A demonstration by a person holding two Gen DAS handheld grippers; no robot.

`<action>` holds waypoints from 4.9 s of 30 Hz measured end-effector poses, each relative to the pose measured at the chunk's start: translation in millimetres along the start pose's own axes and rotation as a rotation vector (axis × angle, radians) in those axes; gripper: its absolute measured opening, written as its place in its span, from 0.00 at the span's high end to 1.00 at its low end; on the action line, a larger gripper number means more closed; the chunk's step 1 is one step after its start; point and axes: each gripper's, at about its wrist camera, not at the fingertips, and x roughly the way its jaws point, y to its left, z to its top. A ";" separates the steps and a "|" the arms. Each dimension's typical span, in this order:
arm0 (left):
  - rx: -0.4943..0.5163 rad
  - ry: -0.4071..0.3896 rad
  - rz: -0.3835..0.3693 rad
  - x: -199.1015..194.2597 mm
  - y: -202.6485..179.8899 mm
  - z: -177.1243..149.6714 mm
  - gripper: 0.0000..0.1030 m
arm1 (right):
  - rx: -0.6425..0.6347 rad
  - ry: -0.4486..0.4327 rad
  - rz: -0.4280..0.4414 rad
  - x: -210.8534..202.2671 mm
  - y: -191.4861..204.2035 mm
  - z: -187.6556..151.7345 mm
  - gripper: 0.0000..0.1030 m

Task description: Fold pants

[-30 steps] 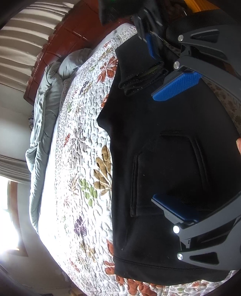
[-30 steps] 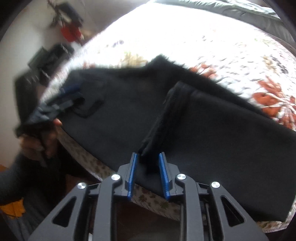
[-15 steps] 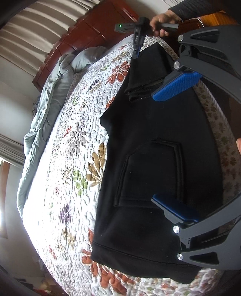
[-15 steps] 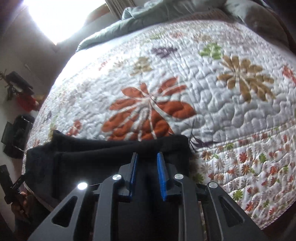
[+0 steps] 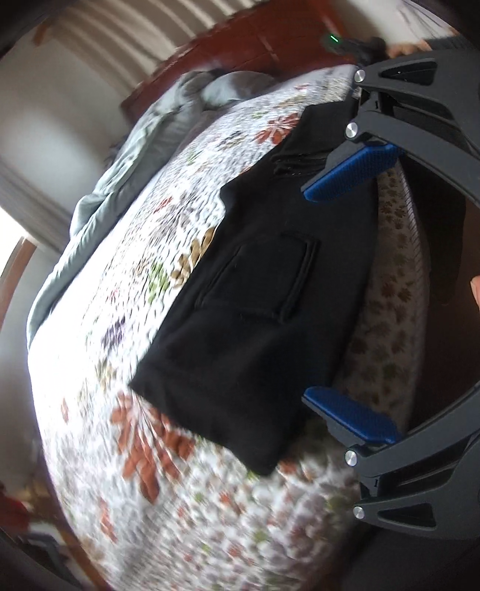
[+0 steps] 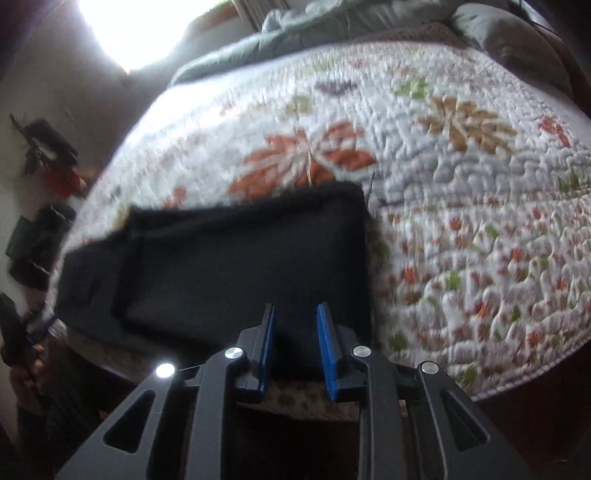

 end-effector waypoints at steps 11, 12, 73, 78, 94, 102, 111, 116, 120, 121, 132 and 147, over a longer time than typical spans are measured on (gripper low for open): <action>-0.397 0.000 -0.003 -8.8 69.2 -0.4 0.03 | -0.335 0.175 0.270 -29.0 140.0 127.3 0.31; -0.425 -0.001 -0.017 -7.5 72.6 -0.5 0.03 | -0.388 0.226 0.315 -23.0 168.2 142.7 0.22; -0.608 -0.036 -0.108 22.5 119.2 9.6 0.62 | -1.087 1.030 0.562 282.5 562.5 120.3 0.63; -0.595 -0.035 -0.101 22.4 116.9 13.7 0.68 | -1.130 0.979 0.514 269.7 568.0 116.2 0.63; -0.467 -0.091 -0.090 6.8 74.2 50.6 0.74 | -1.226 0.769 0.393 194.0 568.2 127.5 0.68; -0.352 -0.130 -0.102 -7.4 32.2 71.3 0.75 | -1.234 0.636 0.341 137.2 556.2 141.5 0.70; -0.213 -0.169 -0.129 -34.5 -16.6 78.9 0.76 | -1.209 0.497 0.288 69.1 526.8 158.7 0.71; -0.148 -0.186 -0.149 -47.8 -41.8 76.4 0.76 | -1.186 0.432 0.259 33.6 505.3 166.0 0.71; -0.100 -0.195 -0.165 -55.6 -61.4 75.0 0.76 | -1.167 0.396 0.239 12.4 491.0 169.4 0.71; -0.091 -0.196 -0.168 -58.1 -65.2 74.9 0.76 | -1.164 0.389 0.235 8.5 488.4 169.8 0.71; 0.026 -0.212 -0.195 -75.4 -116.8 73.3 0.76 | -1.119 0.306 0.188 -39.0 454.9 175.4 0.71; 0.158 -0.215 -0.232 -80.5 -184.4 57.7 0.76 | -1.039 0.232 0.155 -86.7 388.2 180.2 0.72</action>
